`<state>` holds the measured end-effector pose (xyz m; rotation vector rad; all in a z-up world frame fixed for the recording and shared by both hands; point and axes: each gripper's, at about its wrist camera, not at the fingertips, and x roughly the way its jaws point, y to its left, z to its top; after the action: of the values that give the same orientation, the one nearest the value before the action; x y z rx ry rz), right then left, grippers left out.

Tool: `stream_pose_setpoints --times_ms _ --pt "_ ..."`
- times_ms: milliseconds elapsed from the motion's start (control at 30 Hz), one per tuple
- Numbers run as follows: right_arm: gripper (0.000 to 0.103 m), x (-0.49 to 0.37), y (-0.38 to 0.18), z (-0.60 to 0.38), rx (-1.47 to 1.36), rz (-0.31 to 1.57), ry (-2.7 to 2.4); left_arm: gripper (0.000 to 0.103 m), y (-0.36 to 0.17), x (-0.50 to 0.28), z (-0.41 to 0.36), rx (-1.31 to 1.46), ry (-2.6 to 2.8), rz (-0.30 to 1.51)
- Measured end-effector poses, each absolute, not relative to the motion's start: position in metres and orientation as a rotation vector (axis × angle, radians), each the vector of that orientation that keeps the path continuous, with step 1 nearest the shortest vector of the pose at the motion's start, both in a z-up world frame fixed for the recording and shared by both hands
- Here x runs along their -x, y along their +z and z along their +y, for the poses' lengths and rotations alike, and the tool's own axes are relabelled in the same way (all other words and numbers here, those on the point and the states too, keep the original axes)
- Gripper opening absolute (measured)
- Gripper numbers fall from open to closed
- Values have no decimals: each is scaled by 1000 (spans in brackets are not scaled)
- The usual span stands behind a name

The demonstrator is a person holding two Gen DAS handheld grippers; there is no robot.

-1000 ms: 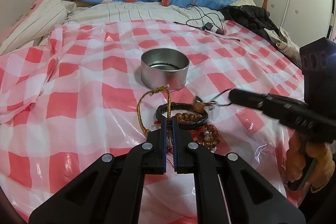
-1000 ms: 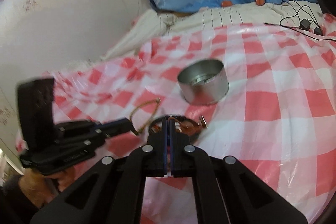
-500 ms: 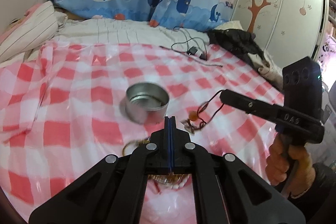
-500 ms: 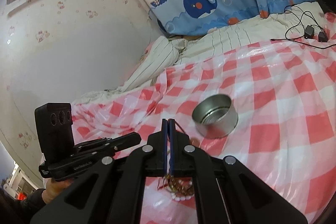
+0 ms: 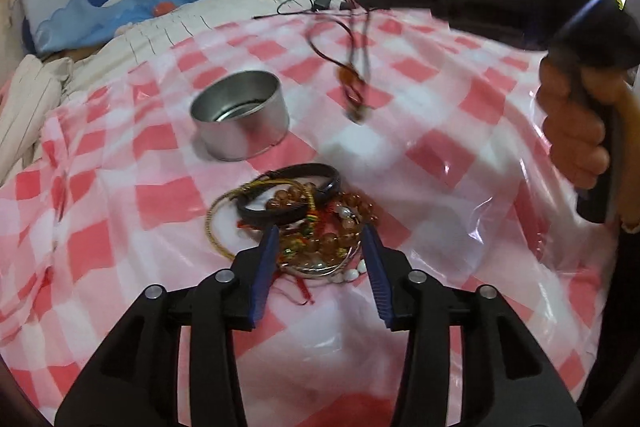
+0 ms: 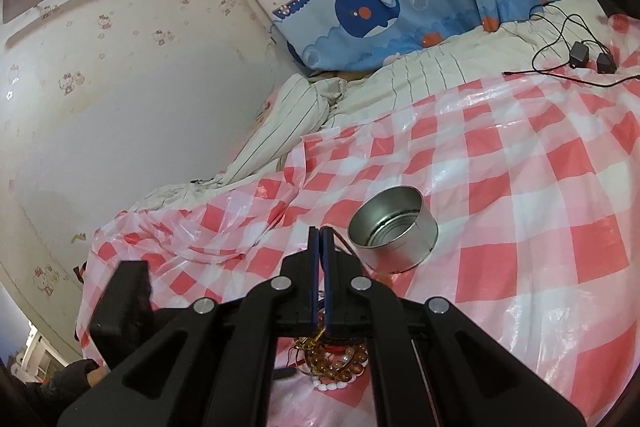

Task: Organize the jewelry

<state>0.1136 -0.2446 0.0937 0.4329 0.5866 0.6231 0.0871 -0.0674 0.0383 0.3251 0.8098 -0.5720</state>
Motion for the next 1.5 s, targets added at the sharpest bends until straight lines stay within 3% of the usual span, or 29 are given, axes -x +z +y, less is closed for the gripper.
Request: stream_pose_setpoints --times_ms 100,167,233,600,867,1067,1267,1367,1500 --pt "2 -114 92 -243 -435 592 627 40 29 -92 -73 -333 -543 822" --pt "2 -114 92 -242 -435 594 632 9 26 -99 -70 -301 -523 837" --pt "2 -113 92 -241 -433 593 636 5 28 -101 -65 -276 -502 835" --pt "2 -115 97 -244 -460 576 648 5 88 -112 -32 -80 -526 749" --pt "2 -133 105 -252 -484 571 640 5 137 -166 -36 47 -607 673" --pt "2 -163 109 -254 -464 571 627 5 112 -218 -46 207 -658 714" --pt "2 -197 104 -244 -453 598 635 6 43 -277 -45 229 -497 944" --pt "2 -211 100 -230 -429 622 644 21 48 -268 -34 205 -458 912" --pt "2 -237 81 -201 -357 720 622 33 59 -248 -21 152 -415 871"
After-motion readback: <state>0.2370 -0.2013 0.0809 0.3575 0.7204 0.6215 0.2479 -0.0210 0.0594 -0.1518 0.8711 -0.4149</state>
